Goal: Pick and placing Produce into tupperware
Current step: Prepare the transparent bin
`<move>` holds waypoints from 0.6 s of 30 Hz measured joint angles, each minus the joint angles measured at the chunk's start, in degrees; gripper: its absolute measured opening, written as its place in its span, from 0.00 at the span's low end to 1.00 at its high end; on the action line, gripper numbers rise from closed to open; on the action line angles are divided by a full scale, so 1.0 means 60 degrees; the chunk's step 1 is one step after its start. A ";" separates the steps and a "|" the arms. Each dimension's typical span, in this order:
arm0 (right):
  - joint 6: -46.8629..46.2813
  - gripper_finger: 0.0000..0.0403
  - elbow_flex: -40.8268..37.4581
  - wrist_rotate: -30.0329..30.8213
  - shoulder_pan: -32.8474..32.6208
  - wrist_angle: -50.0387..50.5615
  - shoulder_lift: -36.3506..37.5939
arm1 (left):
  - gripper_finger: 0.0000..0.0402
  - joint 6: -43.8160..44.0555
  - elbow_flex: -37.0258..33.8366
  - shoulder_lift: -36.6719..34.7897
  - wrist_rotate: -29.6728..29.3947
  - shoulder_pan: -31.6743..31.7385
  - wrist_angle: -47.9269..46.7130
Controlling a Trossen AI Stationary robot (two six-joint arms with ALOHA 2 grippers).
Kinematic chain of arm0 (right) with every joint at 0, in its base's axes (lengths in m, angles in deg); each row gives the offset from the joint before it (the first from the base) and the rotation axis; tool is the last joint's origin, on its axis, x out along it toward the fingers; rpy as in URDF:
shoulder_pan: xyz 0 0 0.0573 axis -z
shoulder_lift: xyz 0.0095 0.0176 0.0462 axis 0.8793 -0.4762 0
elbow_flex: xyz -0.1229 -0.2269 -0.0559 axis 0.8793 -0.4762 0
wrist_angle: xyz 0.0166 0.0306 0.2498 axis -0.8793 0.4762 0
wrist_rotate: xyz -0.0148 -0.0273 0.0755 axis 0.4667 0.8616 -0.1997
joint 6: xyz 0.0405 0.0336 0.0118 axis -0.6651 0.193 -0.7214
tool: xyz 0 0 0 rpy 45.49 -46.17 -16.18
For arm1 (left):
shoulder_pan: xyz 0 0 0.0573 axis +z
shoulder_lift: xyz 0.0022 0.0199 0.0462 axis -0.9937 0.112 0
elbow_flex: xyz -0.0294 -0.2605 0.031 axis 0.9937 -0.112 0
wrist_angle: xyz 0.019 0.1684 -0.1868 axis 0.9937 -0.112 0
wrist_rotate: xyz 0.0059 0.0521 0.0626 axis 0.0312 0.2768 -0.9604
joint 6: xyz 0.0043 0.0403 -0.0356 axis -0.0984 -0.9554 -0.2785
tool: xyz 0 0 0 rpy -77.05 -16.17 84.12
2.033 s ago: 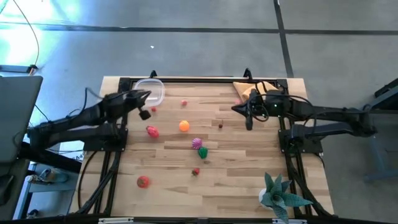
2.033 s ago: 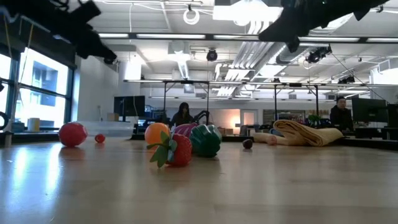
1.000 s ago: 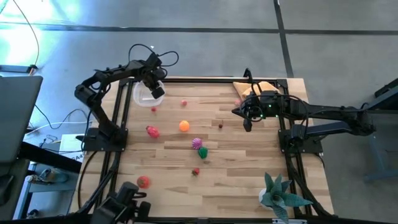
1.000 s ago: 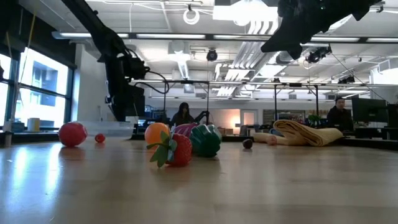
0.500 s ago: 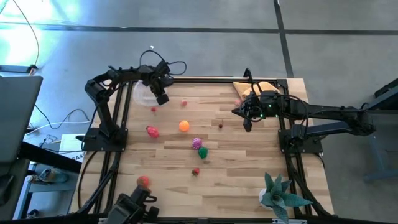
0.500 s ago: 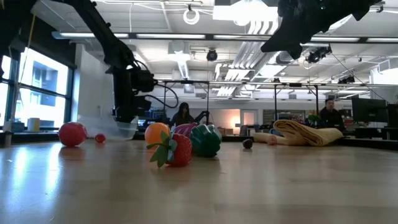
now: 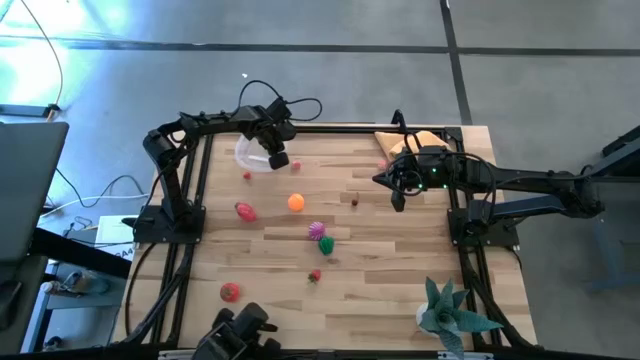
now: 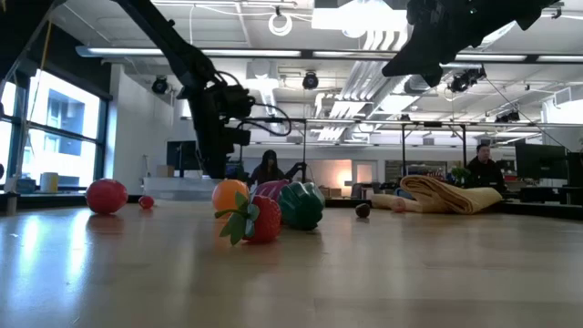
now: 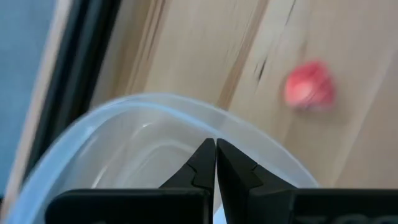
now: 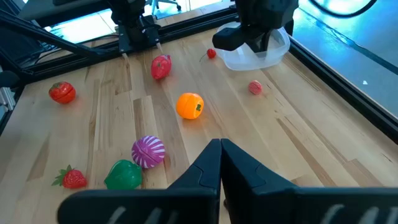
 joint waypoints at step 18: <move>-0.0015 0.00 -0.0004 -0.0022 0.0000 0.0227 0.0004 | 0.01 -0.0682 0.1139 0.0340 -0.0835 -0.0405 -0.2160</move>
